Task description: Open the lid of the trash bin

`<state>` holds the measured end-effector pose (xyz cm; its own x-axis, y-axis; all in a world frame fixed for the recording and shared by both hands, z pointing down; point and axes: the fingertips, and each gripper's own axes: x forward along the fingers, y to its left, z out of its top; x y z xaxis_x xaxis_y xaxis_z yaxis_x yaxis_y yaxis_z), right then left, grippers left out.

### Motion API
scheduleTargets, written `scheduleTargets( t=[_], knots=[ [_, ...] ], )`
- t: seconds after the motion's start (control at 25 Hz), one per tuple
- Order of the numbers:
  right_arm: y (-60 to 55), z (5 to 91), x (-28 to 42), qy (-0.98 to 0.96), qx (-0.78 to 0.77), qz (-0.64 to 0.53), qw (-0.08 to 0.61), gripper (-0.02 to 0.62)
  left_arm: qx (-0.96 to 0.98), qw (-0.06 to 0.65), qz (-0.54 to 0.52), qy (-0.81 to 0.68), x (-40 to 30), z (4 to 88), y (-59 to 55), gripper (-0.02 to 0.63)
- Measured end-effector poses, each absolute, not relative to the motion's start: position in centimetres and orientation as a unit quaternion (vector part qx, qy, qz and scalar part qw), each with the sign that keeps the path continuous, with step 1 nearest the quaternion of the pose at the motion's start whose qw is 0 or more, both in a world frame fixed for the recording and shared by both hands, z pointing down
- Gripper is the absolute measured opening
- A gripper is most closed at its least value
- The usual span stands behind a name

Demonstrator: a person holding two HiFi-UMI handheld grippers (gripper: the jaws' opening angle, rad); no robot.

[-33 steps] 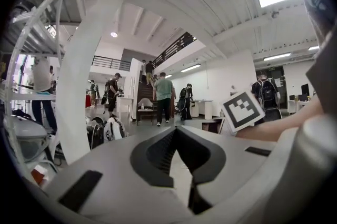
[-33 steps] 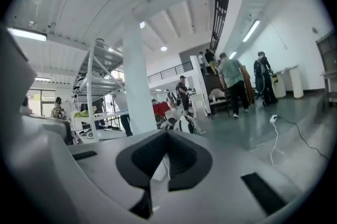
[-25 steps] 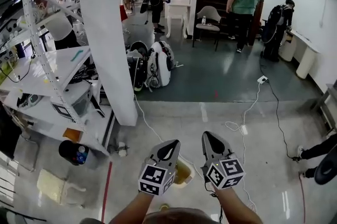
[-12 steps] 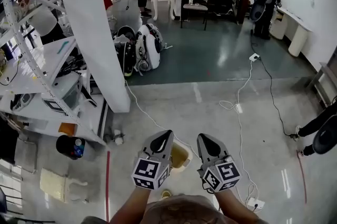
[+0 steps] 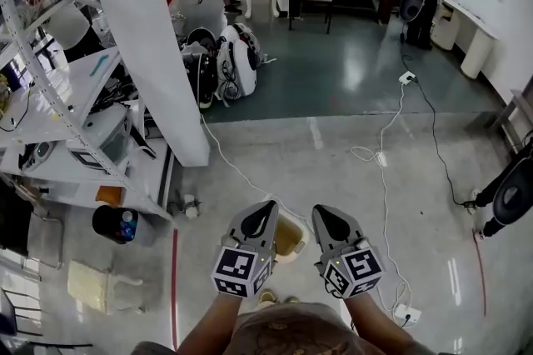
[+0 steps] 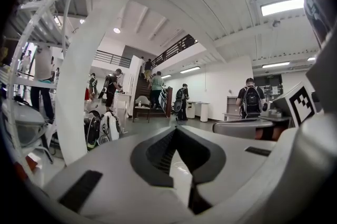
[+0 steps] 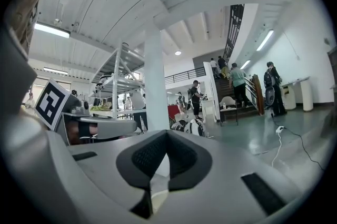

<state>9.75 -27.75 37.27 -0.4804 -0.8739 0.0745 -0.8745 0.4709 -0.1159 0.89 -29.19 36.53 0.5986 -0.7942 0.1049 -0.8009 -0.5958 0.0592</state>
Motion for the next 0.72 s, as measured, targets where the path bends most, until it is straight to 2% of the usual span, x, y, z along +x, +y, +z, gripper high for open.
scheduleTargets(
  t=[0.72],
  knots=[
    [-28.9, 38.0, 10.7, -0.850, 0.521, 0.078, 0.009, 0.025, 0.895, 0.069, 0.042, -0.440, 0.8, 38.0, -30.2, -0.008]
  ],
)
